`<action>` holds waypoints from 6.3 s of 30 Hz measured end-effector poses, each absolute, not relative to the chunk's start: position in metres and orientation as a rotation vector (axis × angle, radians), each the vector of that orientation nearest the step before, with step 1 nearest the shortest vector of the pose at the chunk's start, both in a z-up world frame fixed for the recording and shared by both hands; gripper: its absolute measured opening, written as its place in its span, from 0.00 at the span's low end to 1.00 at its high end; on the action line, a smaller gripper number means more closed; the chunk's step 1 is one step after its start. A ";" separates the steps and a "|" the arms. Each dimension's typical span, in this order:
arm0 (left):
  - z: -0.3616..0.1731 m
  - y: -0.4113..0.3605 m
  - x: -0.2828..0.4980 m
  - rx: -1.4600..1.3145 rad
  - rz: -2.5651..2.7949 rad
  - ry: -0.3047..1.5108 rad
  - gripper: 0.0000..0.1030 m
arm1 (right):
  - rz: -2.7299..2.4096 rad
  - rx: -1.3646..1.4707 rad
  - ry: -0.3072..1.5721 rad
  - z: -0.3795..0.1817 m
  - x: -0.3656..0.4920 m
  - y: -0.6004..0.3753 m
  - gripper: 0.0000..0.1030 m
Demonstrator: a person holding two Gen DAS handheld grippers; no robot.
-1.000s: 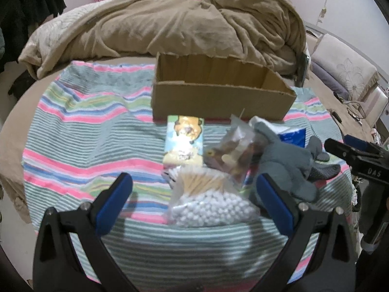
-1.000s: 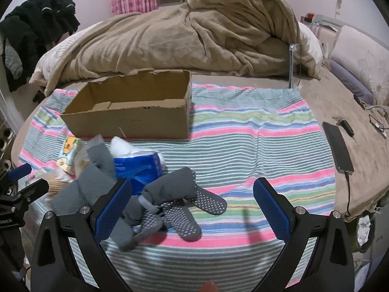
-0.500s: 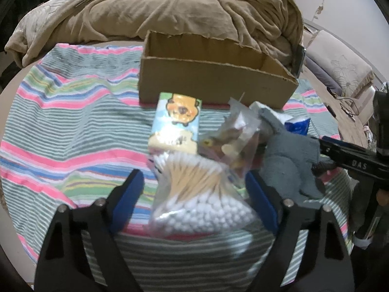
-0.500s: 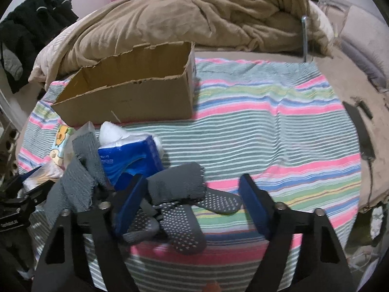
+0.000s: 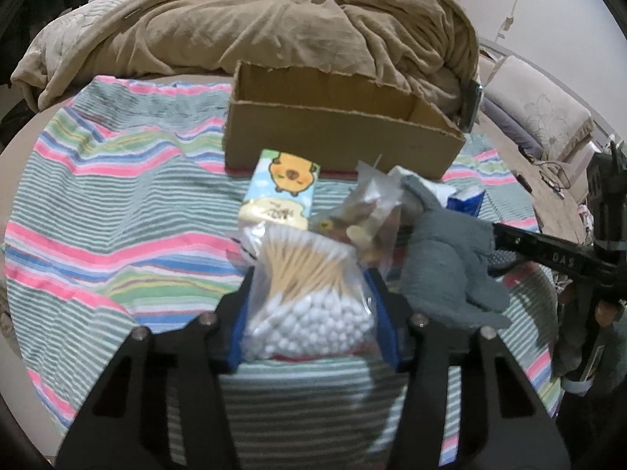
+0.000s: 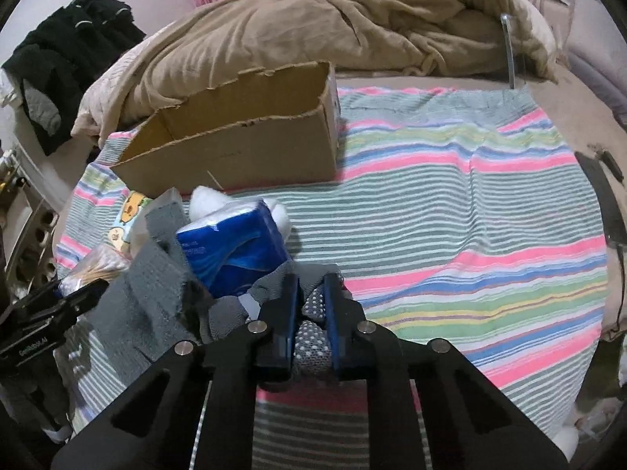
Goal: Organize objects
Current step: 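Grasp the cotton swab bag with left tool while right tool grasps grey gloves, then carry swab bag and grey gloves into the cardboard box and release both, then grasp the cartoon tissue pack with left tool while right tool grasps grey sock, then carry tissue pack and grey sock into the box and release both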
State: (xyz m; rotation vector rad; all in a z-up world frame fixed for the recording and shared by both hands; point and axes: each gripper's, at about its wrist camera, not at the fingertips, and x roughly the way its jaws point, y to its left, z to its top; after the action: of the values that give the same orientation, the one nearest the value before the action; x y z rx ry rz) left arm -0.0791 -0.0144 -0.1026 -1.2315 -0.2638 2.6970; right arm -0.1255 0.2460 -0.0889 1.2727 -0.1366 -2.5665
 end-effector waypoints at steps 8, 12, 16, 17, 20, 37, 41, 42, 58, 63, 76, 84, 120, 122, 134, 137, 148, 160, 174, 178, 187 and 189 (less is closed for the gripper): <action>-0.082 -0.016 -0.068 -1.161 2.725 -0.276 0.50 | -2.646 1.169 -0.099 -0.063 -0.115 0.251 0.12; -0.071 -0.016 -0.067 -1.126 2.732 -0.284 0.50 | -2.677 1.108 -0.071 -0.045 -0.112 0.251 0.12; -0.058 -0.016 -0.069 -1.091 2.749 -0.262 0.50 | -2.693 1.052 -0.046 -0.030 -0.113 0.249 0.12; -0.055 -0.017 -0.070 -1.082 2.754 -0.261 0.50 | -2.698 1.034 -0.039 -0.024 -0.114 0.248 0.12; -0.046 -0.017 -0.074 -1.059 2.761 -0.269 0.50 | -2.702 0.987 -0.018 -0.011 -0.119 0.246 0.13; 0.019 -0.017 -0.154 -0.885 2.839 -0.051 0.50 | -2.748 0.775 0.203 0.055 -0.182 0.218 0.13; 0.027 -0.018 -0.179 -0.880 2.848 -0.013 0.50 | -2.746 0.770 0.260 0.053 -0.202 0.205 0.13; 0.027 -0.019 -0.181 -0.880 2.851 -0.006 0.50 | -2.744 0.773 0.273 0.051 -0.207 0.202 0.13; -0.041 -0.029 -0.259 -1.135 2.786 -0.043 0.50 | -2.653 0.962 0.282 -0.015 -0.281 0.179 0.13; -0.065 -0.024 -0.269 -1.222 2.750 -0.022 0.51 | -2.629 1.035 0.271 -0.037 -0.294 0.182 0.13; -0.053 -0.017 -0.255 -1.206 2.777 0.055 0.77 | -2.592 1.056 0.133 -0.029 -0.289 0.201 0.52; -0.016 -0.015 -0.218 -1.123 2.811 0.062 0.80 | -2.605 0.986 0.094 0.004 -0.244 0.209 0.59; -0.005 -0.055 -0.044 -1.107 2.898 -0.158 0.89 | -2.488 0.994 0.142 0.010 -0.105 0.166 0.60; -0.011 -0.056 -0.043 -1.120 2.896 -0.169 0.89 | -2.470 1.010 0.139 0.004 -0.104 0.161 0.60; -0.049 -0.058 -0.061 -1.225 2.853 -0.159 0.89 | -2.392 1.147 0.176 -0.044 -0.120 0.140 0.60; -0.057 -0.059 -0.068 -1.246 2.835 -0.159 0.89 | -2.364 1.173 0.187 -0.053 -0.123 0.137 0.60; -0.076 -0.057 -0.091 -1.291 2.801 -0.133 0.89 | -2.314 1.277 0.229 -0.087 -0.136 0.128 0.60; -0.102 -0.038 -0.128 -1.349 2.752 -0.029 0.89 | -2.256 1.259 0.184 -0.093 -0.134 0.132 0.22; -0.119 -0.025 -0.159 -1.392 2.689 0.039 0.50 | -2.292 1.174 0.171 -0.080 -0.125 0.146 0.10; -0.118 -0.028 -0.156 -1.376 2.690 0.005 0.49 | -2.313 1.140 0.182 -0.073 -0.120 0.148 0.09; -0.107 -0.025 -0.140 -1.318 2.684 -0.043 0.46 | -2.366 1.050 0.194 -0.044 -0.113 0.154 0.08; -0.103 -0.027 -0.136 -1.307 2.689 -0.054 0.46 | -2.382 1.028 0.192 -0.036 -0.112 0.156 0.08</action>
State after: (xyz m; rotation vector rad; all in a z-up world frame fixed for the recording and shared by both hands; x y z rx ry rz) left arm -0.1364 -0.0266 -0.1031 -1.3066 -0.0535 2.6886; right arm -0.1116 0.1556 -0.0362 1.0282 0.1922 -2.3820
